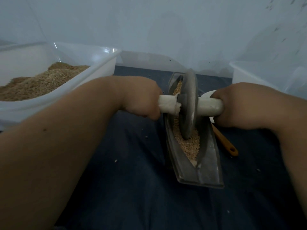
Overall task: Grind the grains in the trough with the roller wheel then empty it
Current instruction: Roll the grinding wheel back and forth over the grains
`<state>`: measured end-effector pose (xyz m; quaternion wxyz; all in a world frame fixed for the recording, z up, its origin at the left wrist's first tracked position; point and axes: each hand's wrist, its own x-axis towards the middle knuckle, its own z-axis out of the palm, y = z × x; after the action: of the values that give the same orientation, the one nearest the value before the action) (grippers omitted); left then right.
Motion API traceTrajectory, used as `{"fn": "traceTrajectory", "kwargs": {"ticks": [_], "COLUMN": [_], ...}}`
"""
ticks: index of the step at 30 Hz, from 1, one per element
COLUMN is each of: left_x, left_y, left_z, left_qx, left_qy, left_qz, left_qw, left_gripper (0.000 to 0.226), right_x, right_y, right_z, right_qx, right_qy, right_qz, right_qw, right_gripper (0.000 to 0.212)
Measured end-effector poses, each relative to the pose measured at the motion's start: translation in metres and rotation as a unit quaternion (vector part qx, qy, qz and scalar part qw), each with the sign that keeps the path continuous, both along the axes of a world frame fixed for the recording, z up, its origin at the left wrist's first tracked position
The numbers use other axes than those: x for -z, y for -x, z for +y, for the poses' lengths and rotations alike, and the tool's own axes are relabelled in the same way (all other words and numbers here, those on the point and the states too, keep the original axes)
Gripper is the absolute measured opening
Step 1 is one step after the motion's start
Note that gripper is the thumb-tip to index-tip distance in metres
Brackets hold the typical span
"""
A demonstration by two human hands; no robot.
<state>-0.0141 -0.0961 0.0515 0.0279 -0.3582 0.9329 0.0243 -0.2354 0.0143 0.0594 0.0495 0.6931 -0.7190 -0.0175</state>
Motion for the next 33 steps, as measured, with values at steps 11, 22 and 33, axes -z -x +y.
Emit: {"fn": "traceTrajectory", "kwargs": {"ticks": [11,22,33], "left_x": [0.02,-0.01,0.017], "left_y": [0.019,0.0,0.008], "left_z": [-0.016,0.007,-0.015], "left_qx": [-0.093,-0.023,-0.043], "left_qy": [0.261,-0.062,0.198], "left_qz": [0.102,-0.054,0.083], "left_qw": [0.956,0.996,0.976], "left_gripper": [0.018,0.027,0.023], "right_x": [0.028,-0.008,0.028], "right_y": [0.013,-0.003,0.011], "right_z": [-0.035,0.009,-0.023], "right_qx": [0.056,-0.023,0.03], "right_qy": [0.188,-0.078,0.184], "right_qz": [0.08,-0.048,0.057], "right_qw": [0.977,0.996,0.981], "right_gripper": [0.01,0.042,0.011]}}
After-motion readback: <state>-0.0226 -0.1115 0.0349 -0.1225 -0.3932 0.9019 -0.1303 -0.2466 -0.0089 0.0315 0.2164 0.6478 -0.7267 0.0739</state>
